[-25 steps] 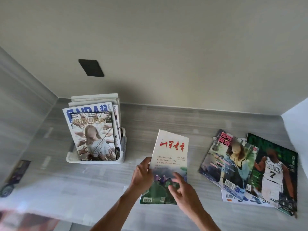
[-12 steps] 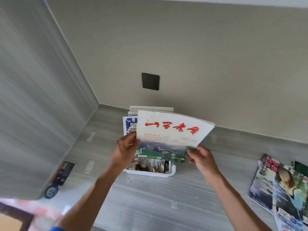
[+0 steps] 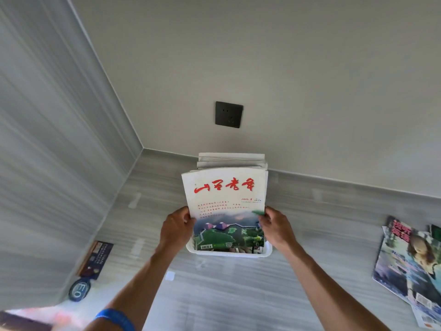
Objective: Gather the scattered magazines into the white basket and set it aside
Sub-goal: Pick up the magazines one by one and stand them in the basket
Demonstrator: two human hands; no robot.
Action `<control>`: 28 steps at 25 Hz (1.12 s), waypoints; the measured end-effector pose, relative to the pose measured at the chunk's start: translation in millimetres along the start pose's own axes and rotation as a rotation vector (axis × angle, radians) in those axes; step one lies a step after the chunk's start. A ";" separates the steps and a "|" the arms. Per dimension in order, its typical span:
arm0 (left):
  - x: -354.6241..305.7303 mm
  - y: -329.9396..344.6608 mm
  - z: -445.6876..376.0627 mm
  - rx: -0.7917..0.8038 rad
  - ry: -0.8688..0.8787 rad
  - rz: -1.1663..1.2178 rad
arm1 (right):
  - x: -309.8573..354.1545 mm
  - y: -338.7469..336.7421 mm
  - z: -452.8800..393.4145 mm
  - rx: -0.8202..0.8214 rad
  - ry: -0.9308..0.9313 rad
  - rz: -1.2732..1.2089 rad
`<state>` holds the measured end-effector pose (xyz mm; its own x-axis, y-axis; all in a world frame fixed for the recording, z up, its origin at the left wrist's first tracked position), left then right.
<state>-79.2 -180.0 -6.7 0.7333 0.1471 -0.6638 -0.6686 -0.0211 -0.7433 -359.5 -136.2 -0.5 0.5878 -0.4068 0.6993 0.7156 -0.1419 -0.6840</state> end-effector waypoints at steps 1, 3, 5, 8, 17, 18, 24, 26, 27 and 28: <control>4.4 2.6 -1.9 -0.013 -0.020 0.004 | -1.3 2.7 -2.8 0.012 0.014 -0.005; 11.0 9.3 -5.2 -0.004 -0.029 0.039 | -3.4 8.7 -8.2 0.038 0.037 -0.012; 11.1 14.5 -7.5 0.015 -0.023 0.066 | -10.7 11.6 -11.4 0.050 0.075 -0.025; -0.1 12.8 -9.6 -0.088 -0.026 0.087 | -24.7 9.2 -11.6 0.040 0.144 -0.043; -127.7 102.6 79.6 0.021 0.312 0.371 | -173.0 -77.0 80.5 -0.059 0.359 0.007; -139.7 122.9 90.5 0.102 0.314 0.343 | -200.3 -93.0 91.1 -0.078 0.420 0.033; -215.2 258.9 181.7 0.479 0.268 0.172 | -335.0 -208.1 91.9 -0.227 0.547 0.106; -233.1 292.6 205.2 0.553 0.243 0.123 | -363.1 -246.9 82.8 -0.294 0.575 0.106; -244.2 308.3 215.6 0.578 0.238 0.103 | -381.0 -268.6 76.6 -0.338 0.618 0.104; -255.4 322.2 224.8 0.595 0.234 0.090 | -399.7 -287.7 70.5 -0.362 0.668 0.115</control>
<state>-509.6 -2.0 -58.0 0.6336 -0.0507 -0.7720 -0.6335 0.5388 -0.5553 -773.7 130.8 -68.5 0.2162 -0.8793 0.4245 0.4275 -0.3056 -0.8508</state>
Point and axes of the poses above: each hand's wrist, its own z-axis away from the middle knuckle, its own y-axis out of the palm, x = y × z, the point moved 5 cm from there along -z, towards the middle knuckle, and after that the axes turned 9 degrees about -x, right-handed, at the moved point
